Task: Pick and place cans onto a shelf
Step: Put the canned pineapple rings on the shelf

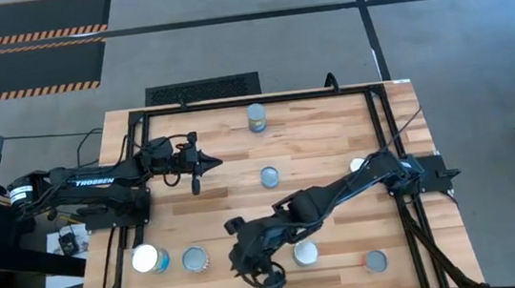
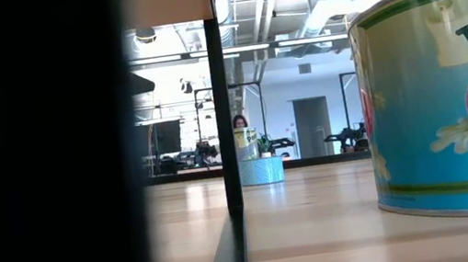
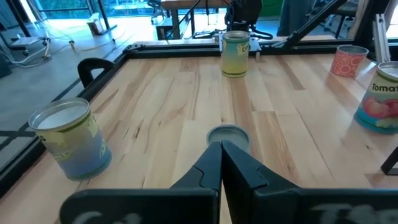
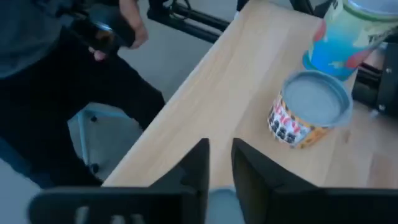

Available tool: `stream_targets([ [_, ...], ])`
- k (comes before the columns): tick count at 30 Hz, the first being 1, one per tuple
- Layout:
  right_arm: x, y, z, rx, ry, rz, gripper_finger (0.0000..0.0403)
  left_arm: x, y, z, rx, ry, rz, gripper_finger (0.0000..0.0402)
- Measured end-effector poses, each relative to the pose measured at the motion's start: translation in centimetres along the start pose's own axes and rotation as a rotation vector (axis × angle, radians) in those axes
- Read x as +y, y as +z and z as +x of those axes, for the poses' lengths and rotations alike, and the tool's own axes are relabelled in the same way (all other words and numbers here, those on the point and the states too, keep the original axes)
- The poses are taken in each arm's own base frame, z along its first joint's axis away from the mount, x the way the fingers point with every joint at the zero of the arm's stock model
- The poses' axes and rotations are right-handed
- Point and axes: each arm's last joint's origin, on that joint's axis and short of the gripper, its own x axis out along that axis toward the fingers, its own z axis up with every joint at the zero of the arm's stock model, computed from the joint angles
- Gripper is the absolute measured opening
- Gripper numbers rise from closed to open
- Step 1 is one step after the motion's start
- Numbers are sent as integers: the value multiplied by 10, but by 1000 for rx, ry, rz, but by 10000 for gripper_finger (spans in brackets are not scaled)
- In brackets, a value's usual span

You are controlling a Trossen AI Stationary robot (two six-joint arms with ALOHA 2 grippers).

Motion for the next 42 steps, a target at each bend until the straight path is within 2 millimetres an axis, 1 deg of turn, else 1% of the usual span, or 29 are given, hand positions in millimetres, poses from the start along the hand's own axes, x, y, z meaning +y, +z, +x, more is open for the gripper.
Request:
stream_targets([
  [2,1,4,-5,-25,-4,-34,55,0,-1,0,8,-1,-2,0],
  [4,1,4,-13,4,-36,-70,24,0,-1,0,9,-1,-3,0],
  [6,3,4,-15,10,-48,-95,10,0,-1,0,11,-3,-4,0],
  [10,0,3,-16,25,-105,-112,14,0,-1,0,12,-4,-4,0],
  [14,-3,-3,-6,22,-111,-122,5,0,-1,0,12,-4,2,0],
  [17,-9,-9,6,-5,-110,-128,7,0,-1,0,12,-5,12,0],
  [22,-17,-14,17,-76,-84,-139,4,0,-1,0,11,-11,12,0],
  [27,-17,-13,22,-142,-94,-176,4,-1,-1,0,9,-23,20,0],
  [31,-18,-20,31,-177,-100,-189,3,-1,-1,0,9,-23,36,0],
  [37,-32,-37,46,-230,-99,-186,3,-1,-1,0,9,-23,39,0],
  [42,-43,-39,44,-237,-80,-196,3,-1,-1,0,9,-23,42,0],
])
